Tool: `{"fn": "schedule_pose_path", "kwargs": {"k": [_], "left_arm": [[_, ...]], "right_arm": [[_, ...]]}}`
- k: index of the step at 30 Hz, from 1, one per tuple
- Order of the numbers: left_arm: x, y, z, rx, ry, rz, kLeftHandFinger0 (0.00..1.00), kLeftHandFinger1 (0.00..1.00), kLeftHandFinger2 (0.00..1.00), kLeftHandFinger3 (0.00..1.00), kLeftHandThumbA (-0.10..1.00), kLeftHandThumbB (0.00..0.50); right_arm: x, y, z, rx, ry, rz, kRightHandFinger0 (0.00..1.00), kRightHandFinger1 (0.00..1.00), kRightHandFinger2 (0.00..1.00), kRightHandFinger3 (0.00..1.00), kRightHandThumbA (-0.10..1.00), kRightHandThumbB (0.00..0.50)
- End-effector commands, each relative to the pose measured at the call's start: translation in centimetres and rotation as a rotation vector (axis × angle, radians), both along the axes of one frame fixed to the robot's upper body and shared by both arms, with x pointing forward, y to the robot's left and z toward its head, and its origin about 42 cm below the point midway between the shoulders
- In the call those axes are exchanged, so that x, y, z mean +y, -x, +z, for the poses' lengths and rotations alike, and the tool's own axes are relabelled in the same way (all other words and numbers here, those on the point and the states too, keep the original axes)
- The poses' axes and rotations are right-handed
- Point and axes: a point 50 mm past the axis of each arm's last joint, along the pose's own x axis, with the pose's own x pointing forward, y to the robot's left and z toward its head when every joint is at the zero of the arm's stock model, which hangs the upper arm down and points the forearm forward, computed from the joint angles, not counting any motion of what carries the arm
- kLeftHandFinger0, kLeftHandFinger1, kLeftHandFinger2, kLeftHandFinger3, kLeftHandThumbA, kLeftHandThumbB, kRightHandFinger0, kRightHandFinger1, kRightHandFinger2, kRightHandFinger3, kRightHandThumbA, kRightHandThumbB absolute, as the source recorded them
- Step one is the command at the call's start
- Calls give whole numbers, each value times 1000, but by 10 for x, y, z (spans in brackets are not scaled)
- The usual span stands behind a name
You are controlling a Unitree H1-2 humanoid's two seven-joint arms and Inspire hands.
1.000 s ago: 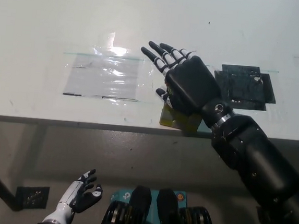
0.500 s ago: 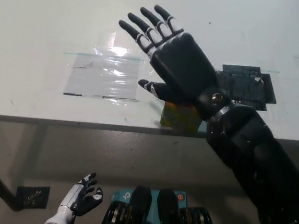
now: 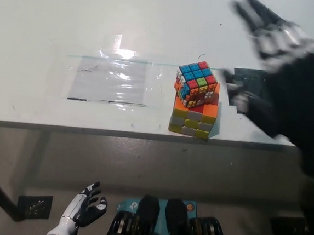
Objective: The robot uses its right hand to pick up the small cube kept on the middle on the desk and place it on the bigger cube kept next to it
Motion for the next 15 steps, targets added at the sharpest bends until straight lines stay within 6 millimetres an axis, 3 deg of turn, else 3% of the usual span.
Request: {"fn": "schedule_pose_path", "kwargs": {"k": [1,3,6,7,11,15], "left_arm": [[4,-7,10,-61,-5,18,1000,1000,1000,1000,320,303],[5,-8,12,-65,-17,10,1000,1000,1000,1000,328,305],[6,-8,12,-68,-29,5,1000,1000,1000,1000,332,288],[7,-9,12,-67,-30,4,1000,1000,1000,1000,332,283],[8,-9,13,-69,-31,2,1000,1000,1000,1000,336,288],[10,-10,14,-78,-35,1,1000,1000,1000,1000,329,286]], "right_arm": [[-29,29,-7,-30,-155,-68,460,603,703,944,357,182],[-45,50,-28,23,-232,-138,415,544,660,891,294,186],[-54,68,-59,96,-303,-203,375,512,627,870,344,179],[-58,74,-81,147,-329,-235,377,508,617,873,341,161],[-66,82,-125,260,-350,-328,350,499,586,882,384,142],[-63,73,-173,404,-378,-378,318,477,550,849,293,154]]}}
